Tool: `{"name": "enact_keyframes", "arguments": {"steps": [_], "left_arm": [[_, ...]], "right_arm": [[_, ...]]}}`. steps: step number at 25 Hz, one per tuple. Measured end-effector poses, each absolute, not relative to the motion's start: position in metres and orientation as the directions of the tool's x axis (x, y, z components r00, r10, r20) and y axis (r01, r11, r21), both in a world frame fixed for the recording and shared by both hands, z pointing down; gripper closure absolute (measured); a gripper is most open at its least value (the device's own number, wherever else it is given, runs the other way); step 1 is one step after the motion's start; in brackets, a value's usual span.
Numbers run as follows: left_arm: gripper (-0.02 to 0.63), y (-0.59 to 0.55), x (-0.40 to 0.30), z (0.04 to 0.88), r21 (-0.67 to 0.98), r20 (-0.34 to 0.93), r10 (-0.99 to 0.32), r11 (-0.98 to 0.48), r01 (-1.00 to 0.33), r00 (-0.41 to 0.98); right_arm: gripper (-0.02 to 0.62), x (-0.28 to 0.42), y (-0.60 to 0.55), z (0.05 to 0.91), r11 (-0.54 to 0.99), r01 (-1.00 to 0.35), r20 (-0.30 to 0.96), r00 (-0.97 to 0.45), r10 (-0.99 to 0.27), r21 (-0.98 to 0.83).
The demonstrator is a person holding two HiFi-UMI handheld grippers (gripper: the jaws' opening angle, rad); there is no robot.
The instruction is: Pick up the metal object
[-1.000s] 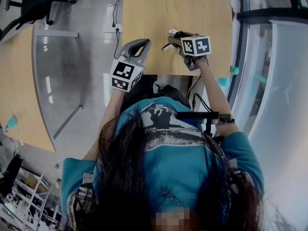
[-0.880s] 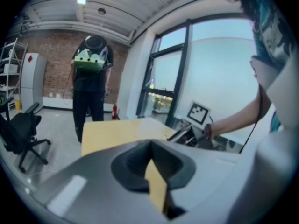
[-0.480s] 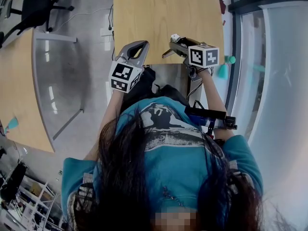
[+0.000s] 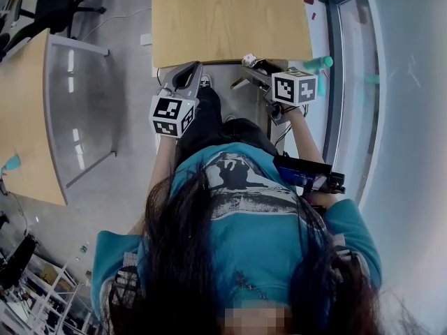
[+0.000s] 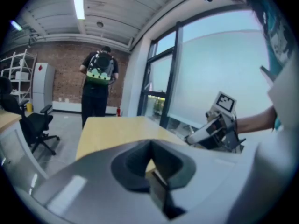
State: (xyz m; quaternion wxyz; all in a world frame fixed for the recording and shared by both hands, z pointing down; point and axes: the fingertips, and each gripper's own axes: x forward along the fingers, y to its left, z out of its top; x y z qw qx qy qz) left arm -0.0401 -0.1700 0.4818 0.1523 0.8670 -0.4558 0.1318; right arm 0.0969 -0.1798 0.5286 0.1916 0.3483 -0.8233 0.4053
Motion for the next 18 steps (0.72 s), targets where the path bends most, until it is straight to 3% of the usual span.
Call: {"name": "enact_keyframes", "arguments": {"steps": [11,18], "left_arm": [[0.603,-0.023,-0.017,0.491,0.128,0.424,-0.743,-0.517,-0.847,0.518],[0.603,-0.015,-0.021,0.485,0.122,0.416,-0.746,-0.521,-0.845,0.520]], "right_arm": [[0.296,0.110,-0.052,0.537,0.428,-0.679,0.563,-0.734,-0.380,-0.597],[0.296,0.095,-0.037,0.536,0.434,-0.663,0.561,-0.748,-0.355,-0.610]]}}
